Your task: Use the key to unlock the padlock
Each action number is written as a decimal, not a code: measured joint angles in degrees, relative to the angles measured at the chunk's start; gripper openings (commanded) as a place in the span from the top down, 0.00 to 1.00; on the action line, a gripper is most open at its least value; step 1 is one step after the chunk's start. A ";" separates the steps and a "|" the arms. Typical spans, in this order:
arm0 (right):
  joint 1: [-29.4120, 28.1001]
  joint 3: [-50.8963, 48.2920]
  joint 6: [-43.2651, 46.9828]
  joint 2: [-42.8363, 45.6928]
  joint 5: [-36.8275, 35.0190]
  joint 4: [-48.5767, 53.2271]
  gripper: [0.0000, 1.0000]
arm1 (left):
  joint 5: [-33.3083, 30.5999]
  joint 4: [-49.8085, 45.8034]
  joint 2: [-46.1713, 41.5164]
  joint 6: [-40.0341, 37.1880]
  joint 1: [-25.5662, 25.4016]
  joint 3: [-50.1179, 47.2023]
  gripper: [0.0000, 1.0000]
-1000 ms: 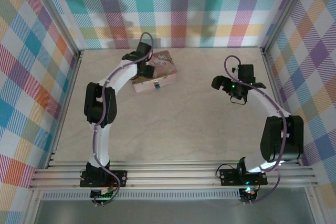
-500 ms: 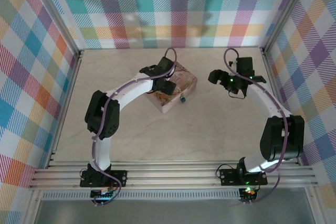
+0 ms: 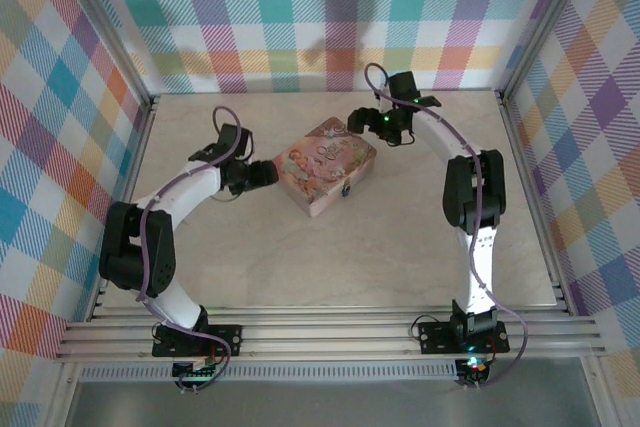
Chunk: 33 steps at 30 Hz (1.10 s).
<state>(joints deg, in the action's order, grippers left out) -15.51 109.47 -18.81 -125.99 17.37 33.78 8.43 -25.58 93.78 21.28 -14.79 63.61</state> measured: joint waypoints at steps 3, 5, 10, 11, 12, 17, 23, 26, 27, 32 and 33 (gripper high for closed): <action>-0.74 4.48 0.20 -3.10 2.95 0.68 0.13 | 2.49 1.25 0.02 2.64 0.09 -4.20 0.32; -1.05 4.98 0.13 -3.85 4.70 0.61 0.17 | 3.98 2.19 0.61 4.09 0.09 -4.61 0.32; -1.09 0.68 0.61 -3.54 6.78 -1.36 0.25 | 6.54 4.42 6.10 5.79 -0.22 -0.48 0.34; -1.07 -0.98 0.85 -3.15 6.36 -2.16 0.28 | 6.99 4.11 7.58 5.90 -0.20 1.40 0.34; -0.63 -2.75 1.05 -2.54 6.32 -2.62 0.30 | 6.88 3.93 9.07 6.03 -0.13 3.30 0.35; 3.02 -14.19 0.31 4.17 5.18 -5.95 0.32 | 6.75 2.69 20.17 6.08 -0.76 17.84 0.37; 7.28 -25.66 -1.97 12.96 2.67 -6.23 0.28 | 5.62 -0.26 34.75 6.25 -4.35 39.76 0.38; 10.08 -30.08 -3.19 16.68 1.55 -5.42 0.28 | 5.01 -1.95 41.27 6.62 -7.26 50.21 0.38; 11.17 -31.10 -3.50 17.51 1.51 -5.18 0.27 | 4.79 -2.38 42.88 6.75 -8.13 52.83 0.38; 15.54 -32.46 -4.31 18.93 1.31 -3.78 0.26 | 4.02 -4.13 46.99 7.93 -11.61 59.78 0.38; 15.78 -32.46 -4.33 18.93 1.31 -3.76 0.26 | 3.87 -4.61 46.99 8.07 -11.76 59.98 0.38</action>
<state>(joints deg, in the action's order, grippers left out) 0.27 77.01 -23.14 -107.07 18.68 30.02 12.29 -30.20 140.77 29.34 -26.55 123.59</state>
